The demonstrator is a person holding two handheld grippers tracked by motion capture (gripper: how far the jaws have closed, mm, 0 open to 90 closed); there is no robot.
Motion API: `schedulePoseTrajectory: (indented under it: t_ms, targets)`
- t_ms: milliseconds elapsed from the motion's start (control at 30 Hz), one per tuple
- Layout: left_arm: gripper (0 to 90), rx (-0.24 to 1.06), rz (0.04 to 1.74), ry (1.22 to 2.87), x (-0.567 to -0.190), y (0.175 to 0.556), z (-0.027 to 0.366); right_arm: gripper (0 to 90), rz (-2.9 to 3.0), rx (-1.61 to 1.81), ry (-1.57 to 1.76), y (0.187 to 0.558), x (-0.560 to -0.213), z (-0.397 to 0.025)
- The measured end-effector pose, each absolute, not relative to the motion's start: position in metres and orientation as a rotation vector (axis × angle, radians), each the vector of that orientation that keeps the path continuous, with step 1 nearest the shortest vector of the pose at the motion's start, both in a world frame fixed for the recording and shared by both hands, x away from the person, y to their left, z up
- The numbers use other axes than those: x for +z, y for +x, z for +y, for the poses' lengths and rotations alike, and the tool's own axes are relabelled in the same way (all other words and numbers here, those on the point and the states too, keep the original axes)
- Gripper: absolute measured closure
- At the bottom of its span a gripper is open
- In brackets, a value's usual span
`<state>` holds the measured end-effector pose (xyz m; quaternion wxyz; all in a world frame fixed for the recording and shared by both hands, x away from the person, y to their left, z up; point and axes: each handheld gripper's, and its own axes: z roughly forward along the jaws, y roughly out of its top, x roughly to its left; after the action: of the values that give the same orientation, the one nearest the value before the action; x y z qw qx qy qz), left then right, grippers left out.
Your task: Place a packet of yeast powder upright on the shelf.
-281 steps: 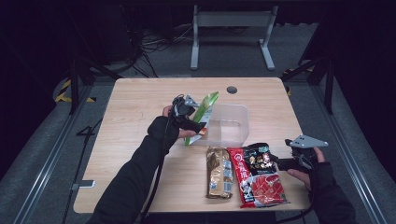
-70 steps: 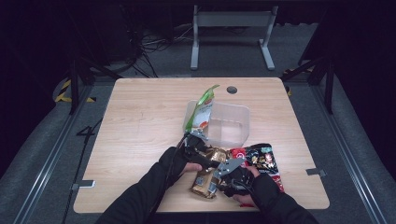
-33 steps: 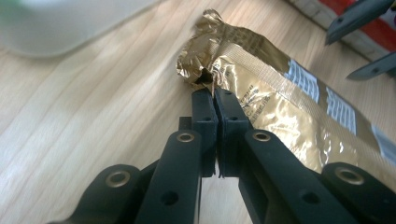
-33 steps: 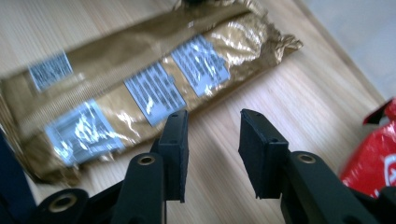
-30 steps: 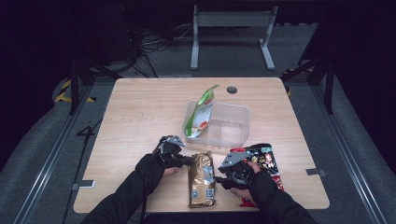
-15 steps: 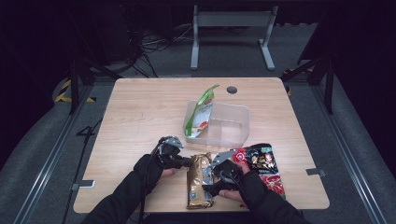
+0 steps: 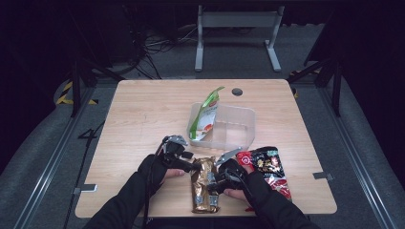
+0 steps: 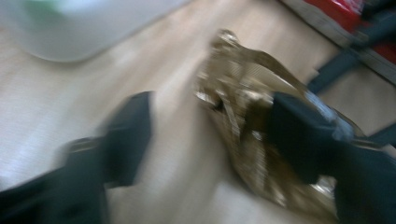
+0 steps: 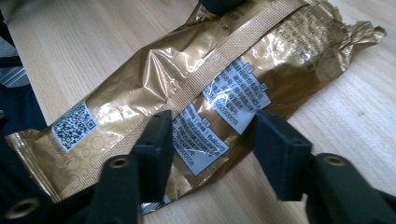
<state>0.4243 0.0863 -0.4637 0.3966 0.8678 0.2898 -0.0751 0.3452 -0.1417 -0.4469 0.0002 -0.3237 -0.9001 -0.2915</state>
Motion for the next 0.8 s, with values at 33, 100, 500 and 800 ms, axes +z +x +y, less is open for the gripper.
schedulePoseTrajectory:
  t_ms: [33,100,500,800]
  targets:
    - [27.4,-0.19,0.734,2.199,-0.464,0.424,0.086,53.4,-2.827,-0.916,-1.017,0.345,-0.447,-0.142]
    - [24.6,-0.22,0.726,2.19,-0.466,0.428,0.086,57.7,-2.839,-0.918,-1.013,0.345,-0.447,-0.142]
    - [40.7,-0.354,0.659,2.203,-0.467,0.423,0.057,59.7,-2.896,-0.93,-0.982,0.342,-0.448,-0.14]
    - [60.1,-0.406,0.72,2.119,-0.471,0.425,0.065,50.6,-2.89,-0.939,-0.994,0.344,-0.449,-0.143]
